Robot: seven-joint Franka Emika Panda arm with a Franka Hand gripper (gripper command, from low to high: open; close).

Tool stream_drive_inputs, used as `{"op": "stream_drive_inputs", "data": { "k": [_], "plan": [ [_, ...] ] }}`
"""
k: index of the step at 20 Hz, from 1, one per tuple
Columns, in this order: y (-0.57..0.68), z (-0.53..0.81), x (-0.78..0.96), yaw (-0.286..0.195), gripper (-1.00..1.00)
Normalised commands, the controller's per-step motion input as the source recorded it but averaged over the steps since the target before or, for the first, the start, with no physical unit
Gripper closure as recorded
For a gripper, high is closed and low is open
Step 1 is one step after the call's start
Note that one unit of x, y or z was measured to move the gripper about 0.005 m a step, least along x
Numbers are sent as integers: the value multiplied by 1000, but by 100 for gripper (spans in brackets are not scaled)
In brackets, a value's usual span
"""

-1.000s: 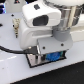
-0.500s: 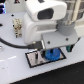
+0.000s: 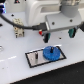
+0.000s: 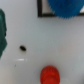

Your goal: Insert the blue gear onto the right peg, followed by the red gear

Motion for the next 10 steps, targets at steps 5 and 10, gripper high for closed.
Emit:
{"op": "stream_drive_inputs", "data": {
  "k": [5, 10],
  "plan": [
    [76, -91, -742, 0, -100],
    [13, -219, -635, 0, -100]
  ]
}}
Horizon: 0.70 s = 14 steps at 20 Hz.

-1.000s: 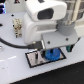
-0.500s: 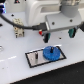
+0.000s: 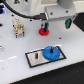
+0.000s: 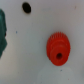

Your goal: Insert the blue gear onto the right peg, followed by the red gear

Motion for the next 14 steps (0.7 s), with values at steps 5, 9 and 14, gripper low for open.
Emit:
{"op": "stream_drive_inputs", "data": {
  "k": [5, 9, 14],
  "plan": [
    [-27, -291, -511, 0, -100],
    [-73, -339, -403, 0, -100],
    [-70, -356, -371, 0, -100]
  ]
}}
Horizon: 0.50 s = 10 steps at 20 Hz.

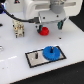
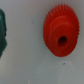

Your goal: Insert the blue gear onto the right peg, followed by the red gear

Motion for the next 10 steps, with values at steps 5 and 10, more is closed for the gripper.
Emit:
{"op": "stream_drive_inputs", "data": {
  "k": [5, 10],
  "plan": [
    [-103, -337, -387, 0, -100],
    [-270, -172, -271, 0, 100]
  ]
}}
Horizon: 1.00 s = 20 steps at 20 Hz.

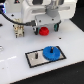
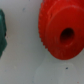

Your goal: Insert the blue gear onto the right peg, followed by the red gear

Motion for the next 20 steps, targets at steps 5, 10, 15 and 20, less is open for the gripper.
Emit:
{"op": "stream_drive_inputs", "data": {
  "k": [5, 10, 15, 20],
  "plan": [
    [-186, -108, -192, 0, 100],
    [-186, -116, -189, 0, 100],
    [-2, 152, -28, 0, 100],
    [-7, 549, 203, 0, 100]
  ]
}}
